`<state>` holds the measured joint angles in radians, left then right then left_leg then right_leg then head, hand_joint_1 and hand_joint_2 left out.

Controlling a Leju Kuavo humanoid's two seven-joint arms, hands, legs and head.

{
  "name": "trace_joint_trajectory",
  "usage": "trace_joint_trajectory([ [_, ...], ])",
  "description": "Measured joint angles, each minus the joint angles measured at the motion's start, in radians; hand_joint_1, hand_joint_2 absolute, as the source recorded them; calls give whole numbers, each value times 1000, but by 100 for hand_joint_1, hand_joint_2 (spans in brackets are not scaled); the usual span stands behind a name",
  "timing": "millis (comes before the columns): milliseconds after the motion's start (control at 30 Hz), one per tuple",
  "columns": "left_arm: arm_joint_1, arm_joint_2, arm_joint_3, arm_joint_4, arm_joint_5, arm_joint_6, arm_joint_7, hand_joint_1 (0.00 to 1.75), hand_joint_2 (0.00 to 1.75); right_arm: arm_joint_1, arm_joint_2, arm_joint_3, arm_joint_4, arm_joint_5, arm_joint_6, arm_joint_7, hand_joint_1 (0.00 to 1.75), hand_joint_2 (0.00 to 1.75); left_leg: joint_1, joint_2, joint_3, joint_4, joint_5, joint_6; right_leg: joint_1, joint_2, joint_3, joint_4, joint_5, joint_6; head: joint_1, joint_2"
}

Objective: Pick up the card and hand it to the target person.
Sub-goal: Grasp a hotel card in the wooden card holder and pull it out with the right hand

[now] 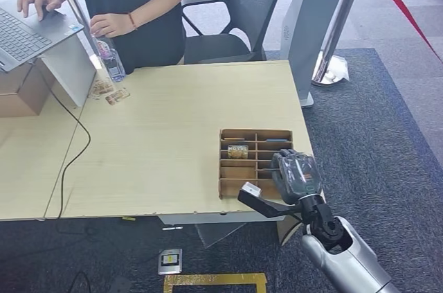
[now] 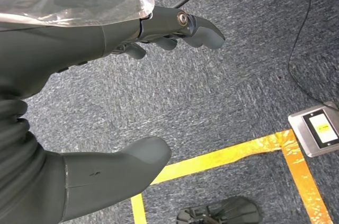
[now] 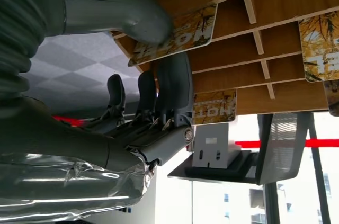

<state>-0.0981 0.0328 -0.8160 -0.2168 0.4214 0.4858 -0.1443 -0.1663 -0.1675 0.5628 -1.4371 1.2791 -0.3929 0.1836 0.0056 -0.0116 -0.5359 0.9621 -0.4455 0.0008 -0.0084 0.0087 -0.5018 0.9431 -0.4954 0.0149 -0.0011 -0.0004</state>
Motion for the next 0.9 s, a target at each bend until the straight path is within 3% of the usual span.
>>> trace_joint_trajectory([
  [100, 1, 0, 0, 0, 3, 0, 0, 0, 175, 0, 0, -4, 4, 29, 7, 7, 115, 175, 0, 0, 0, 0, 0, 0, 0, 0, 0, 0, 0, 0, 0, 0],
  [433, 1, 0, 0, 0, 4, 2, 0, 0, 175, 0, 0, -8, 9, 79, 18, 19, 171, 175, 0, 0, 0, 0, 0, 0, 0, 0, 0, 0, 0, 0, 0, 0],
  [700, 1, 1, 0, 0, 4, 1, -3, 0, 175, 1, -1, -21, -4, 46, 28, -18, 175, 175, 0, 0, 0, 0, 0, 0, 0, 0, 0, 0, 0, 0, 0, 0],
  [900, 1, 4, 0, 0, 4, -5, -6, 0, 175, 3, -25, -46, -74, -5, 115, -56, 175, 175, 0, 0, 0, 0, 0, 0, 0, 0, 0, 0, 0, 0, 0, 0],
])
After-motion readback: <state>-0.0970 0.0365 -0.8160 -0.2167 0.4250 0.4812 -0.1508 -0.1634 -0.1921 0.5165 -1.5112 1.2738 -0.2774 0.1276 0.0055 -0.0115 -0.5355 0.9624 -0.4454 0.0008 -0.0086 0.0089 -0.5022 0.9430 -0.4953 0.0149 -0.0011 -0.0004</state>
